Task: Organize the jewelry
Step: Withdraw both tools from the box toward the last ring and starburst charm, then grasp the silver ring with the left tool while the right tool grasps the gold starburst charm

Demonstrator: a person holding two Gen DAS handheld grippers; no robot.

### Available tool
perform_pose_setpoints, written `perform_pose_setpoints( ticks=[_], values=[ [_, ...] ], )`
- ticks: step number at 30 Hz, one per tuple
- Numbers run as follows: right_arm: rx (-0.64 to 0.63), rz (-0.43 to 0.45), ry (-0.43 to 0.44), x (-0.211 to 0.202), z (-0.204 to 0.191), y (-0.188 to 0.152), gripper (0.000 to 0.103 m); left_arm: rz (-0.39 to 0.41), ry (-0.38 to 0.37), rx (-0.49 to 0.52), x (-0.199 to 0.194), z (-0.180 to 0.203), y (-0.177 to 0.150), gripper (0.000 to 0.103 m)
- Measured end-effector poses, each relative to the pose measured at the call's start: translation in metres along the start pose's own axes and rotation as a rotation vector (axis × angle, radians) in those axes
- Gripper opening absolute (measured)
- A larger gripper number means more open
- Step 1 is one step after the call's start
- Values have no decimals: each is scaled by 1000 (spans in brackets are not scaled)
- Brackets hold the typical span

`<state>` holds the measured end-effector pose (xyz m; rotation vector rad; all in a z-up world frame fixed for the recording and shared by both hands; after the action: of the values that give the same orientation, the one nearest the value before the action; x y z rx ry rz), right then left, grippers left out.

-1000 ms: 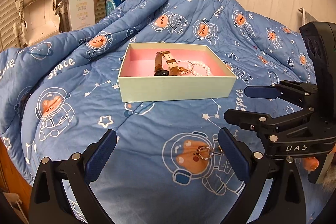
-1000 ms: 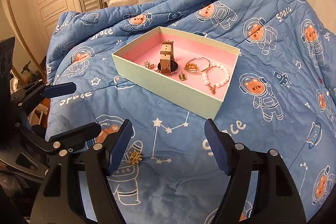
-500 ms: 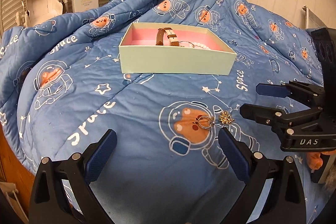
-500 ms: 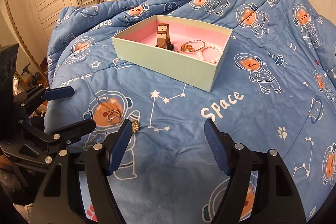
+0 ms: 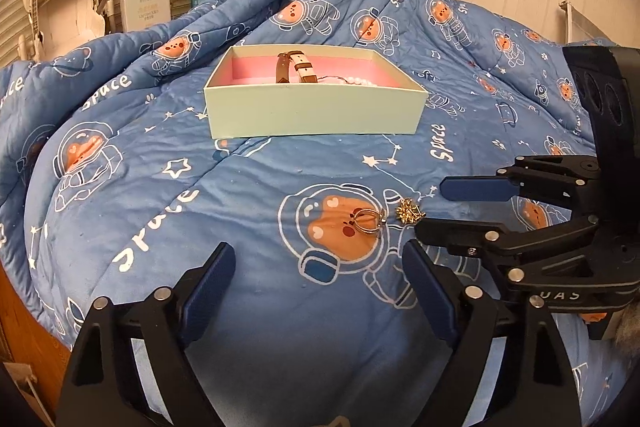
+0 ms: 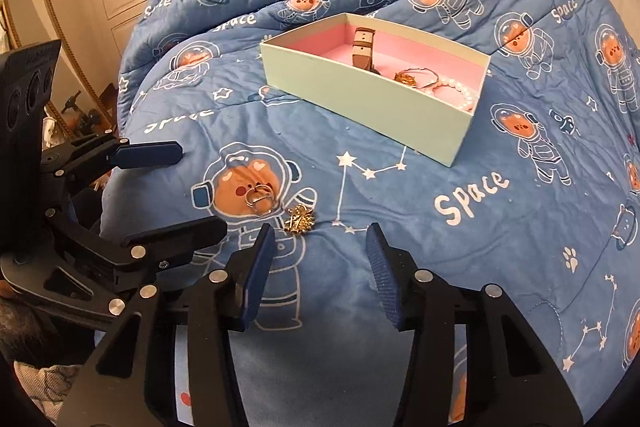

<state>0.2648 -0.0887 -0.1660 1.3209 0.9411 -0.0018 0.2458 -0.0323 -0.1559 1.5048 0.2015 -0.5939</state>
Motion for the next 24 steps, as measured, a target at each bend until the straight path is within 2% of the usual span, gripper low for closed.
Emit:
perform_pose_setpoints(
  ticks=[6, 9, 15, 20, 23, 24],
  values=[
    [15, -7, 22, 12, -1, 2, 30, -1, -23, 2, 2, 4, 0, 67],
    [22, -7, 31, 14, -1, 2, 20, -5, -46, 11, 6, 10, 1, 62],
    [64, 11, 14, 7, 6, 2, 17, -24, -78, 57, 20, 24, 1, 48],
    [113, 16, -6, 2, 17, -1, 17, -40, -77, 61, 30, 26, 3, 41],
    [122, 17, -12, 0, 20, -1, 17, -46, -85, 67, 33, 29, 4, 31],
    [122, 18, -14, 0, 20, -1, 17, -48, -89, 67, 34, 30, 4, 24]
  ],
)
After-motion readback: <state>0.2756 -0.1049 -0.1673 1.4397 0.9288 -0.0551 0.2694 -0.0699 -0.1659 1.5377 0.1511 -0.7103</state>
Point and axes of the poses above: each gripper's, at about its wrist camera, not at the fingertips, and x roughly the way its jaws point, z to its right, y to its top, the point moved 10 cm from there along x, roughly the way its jaws point, and after that the axes turned 14 degrees about z, right-handed, at the moved point
